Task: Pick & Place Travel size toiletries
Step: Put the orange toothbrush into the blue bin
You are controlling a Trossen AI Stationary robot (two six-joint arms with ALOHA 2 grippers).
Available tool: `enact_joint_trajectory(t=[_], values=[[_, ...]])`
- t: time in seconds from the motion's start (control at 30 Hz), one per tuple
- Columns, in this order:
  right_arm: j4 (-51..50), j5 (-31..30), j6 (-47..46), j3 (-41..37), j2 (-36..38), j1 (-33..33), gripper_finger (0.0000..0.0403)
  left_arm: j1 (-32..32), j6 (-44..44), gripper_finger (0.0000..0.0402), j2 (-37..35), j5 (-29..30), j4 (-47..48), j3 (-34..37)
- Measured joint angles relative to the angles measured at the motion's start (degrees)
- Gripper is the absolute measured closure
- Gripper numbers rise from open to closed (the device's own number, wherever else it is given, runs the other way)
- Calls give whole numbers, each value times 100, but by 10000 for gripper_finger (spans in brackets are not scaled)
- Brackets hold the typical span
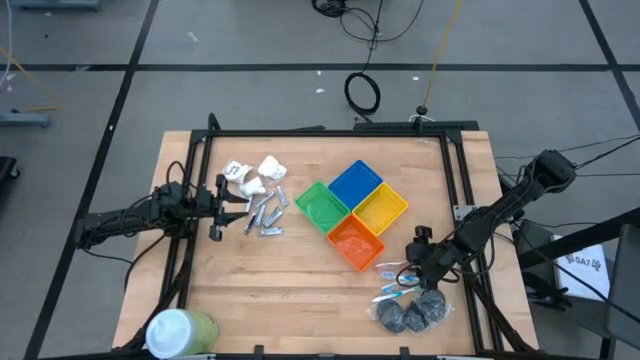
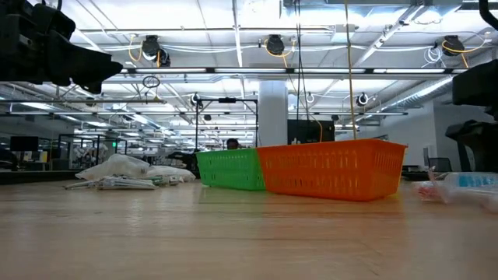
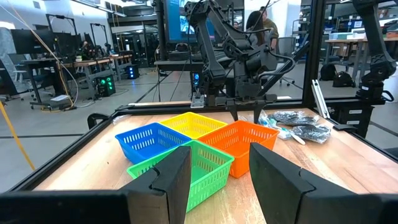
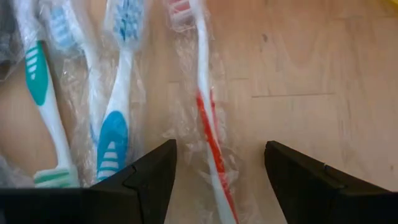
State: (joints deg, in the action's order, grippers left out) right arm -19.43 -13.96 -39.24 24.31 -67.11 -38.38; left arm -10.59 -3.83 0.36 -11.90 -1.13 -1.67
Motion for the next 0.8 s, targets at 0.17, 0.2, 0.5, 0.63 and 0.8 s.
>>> enact_joint_trajectory(t=[0.17, 0.2, 0.5, 0.63, 0.8], values=[[50, 4, -38, -8, 0, 1, 215, 2, 0, 243, 0, 0, 0, 0], [66, 14, -38, -10, 9, 1, 226, 2, 2, 243, 0, 2, 0, 2], [119, 59, -20, -19, 37, 1, 339, 0, 2, 243, 0, 0, 0, 0], [118, 77, -19, -19, 47, 1, 382, 0, 2, 243, 0, 0, 0, 1], [47, 268, -54, -34, 316, 3, 383, 2, 2, 243, 0, 0, 0, 0]])
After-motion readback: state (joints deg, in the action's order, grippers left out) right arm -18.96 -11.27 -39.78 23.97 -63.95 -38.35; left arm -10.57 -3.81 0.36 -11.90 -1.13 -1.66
